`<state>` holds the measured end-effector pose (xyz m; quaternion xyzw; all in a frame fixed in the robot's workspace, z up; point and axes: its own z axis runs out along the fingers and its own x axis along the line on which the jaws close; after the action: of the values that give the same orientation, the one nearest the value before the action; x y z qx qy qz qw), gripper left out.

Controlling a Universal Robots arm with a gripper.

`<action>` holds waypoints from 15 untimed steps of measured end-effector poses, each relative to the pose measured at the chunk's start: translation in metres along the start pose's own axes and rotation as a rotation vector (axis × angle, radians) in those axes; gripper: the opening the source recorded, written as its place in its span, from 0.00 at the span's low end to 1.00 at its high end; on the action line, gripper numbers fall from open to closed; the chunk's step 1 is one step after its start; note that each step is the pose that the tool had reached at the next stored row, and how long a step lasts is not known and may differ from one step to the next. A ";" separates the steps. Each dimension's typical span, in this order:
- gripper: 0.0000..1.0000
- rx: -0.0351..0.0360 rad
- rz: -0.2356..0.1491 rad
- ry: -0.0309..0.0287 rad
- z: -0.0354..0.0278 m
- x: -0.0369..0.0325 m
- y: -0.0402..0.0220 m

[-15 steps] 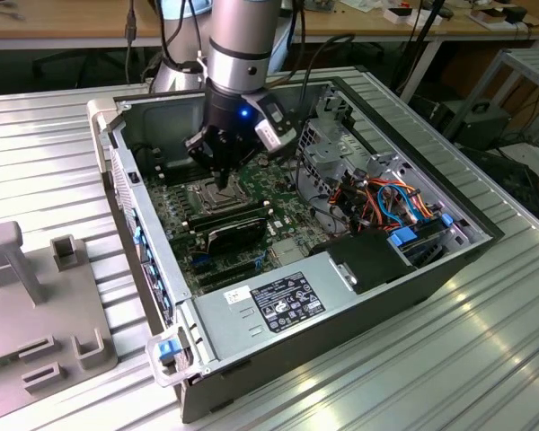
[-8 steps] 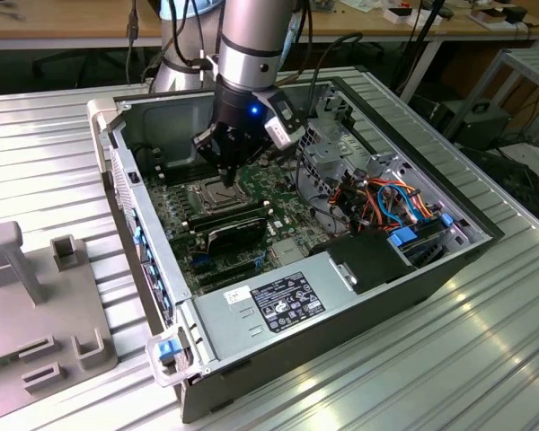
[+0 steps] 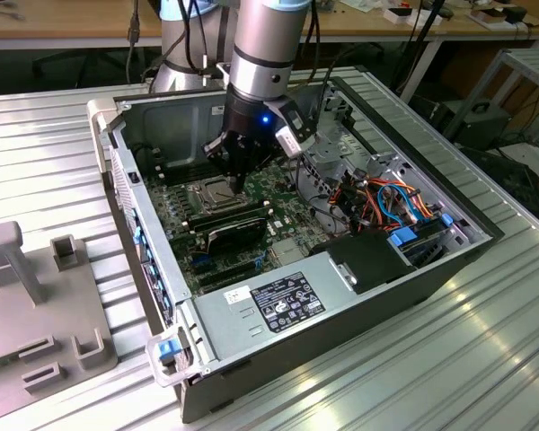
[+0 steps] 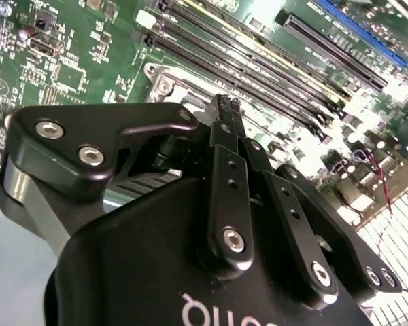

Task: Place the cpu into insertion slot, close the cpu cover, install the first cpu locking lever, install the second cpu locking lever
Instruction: 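Install the second cpu locking lever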

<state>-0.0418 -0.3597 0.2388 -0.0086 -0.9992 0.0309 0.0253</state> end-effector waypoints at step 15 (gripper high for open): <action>0.11 -0.0019 -0.001 0.0000 0.0200 0.0068 0.0006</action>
<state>-0.0495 -0.3602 0.2191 -0.0083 -0.9992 0.0299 0.0253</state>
